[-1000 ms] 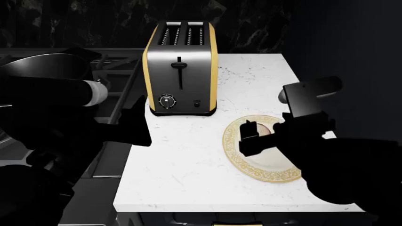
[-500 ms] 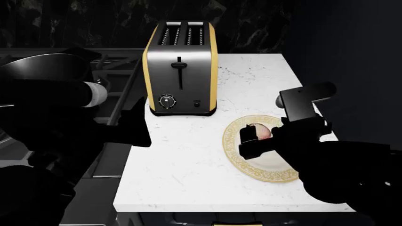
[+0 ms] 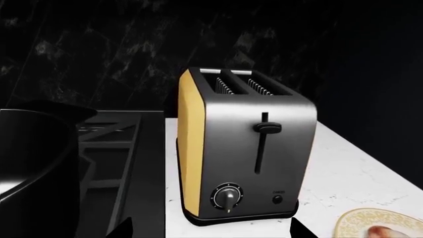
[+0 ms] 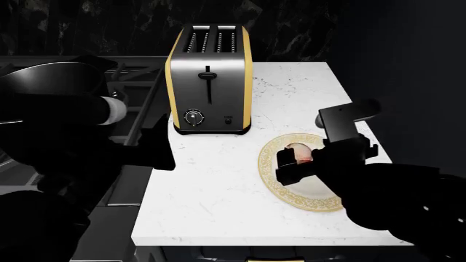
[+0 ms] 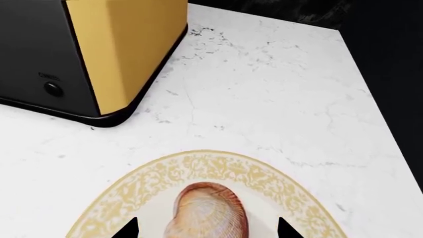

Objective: Frozen meat rests on a plate on the counter. Retrieve the meat and place it in a pot on a burner. Then turn the burner on.

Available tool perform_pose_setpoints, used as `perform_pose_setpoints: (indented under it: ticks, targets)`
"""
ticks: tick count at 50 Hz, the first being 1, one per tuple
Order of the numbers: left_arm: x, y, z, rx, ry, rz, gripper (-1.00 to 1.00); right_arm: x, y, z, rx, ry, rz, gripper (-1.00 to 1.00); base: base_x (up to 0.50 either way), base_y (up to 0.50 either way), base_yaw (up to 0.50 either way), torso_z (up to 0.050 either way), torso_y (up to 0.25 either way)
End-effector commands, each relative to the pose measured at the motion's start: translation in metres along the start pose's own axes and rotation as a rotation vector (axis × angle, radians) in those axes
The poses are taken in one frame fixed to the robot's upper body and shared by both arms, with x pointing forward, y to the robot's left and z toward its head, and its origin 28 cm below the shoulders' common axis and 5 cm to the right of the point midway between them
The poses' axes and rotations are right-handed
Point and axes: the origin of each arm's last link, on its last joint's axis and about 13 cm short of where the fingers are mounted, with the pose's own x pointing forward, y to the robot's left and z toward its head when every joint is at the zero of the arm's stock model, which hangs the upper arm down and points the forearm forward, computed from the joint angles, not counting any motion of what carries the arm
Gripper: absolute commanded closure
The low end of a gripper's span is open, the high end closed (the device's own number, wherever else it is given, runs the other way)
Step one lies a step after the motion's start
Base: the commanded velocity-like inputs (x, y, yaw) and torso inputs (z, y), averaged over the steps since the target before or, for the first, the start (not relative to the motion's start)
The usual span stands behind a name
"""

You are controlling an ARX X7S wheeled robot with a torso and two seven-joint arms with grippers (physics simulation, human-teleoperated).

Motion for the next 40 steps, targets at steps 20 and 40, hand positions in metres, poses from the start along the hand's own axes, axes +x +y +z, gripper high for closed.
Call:
perform_pose_setpoints:
  ticks: [20,40]
  targets:
    - [0.005,0.001,-0.005,-0.002,0.017,0.008,-1.00,0.018,-0.002,-0.009,-0.005,0.034,0.008,-1.00,0.00,0.00,0.00,0.000,0.000]
    - [0.004,0.003,-0.006,-0.006,0.018,0.014,-1.00,0.021,-0.001,-0.012,-0.014,0.048,0.012,-1.00,0.00,0.00,0.00,0.000,0.000]
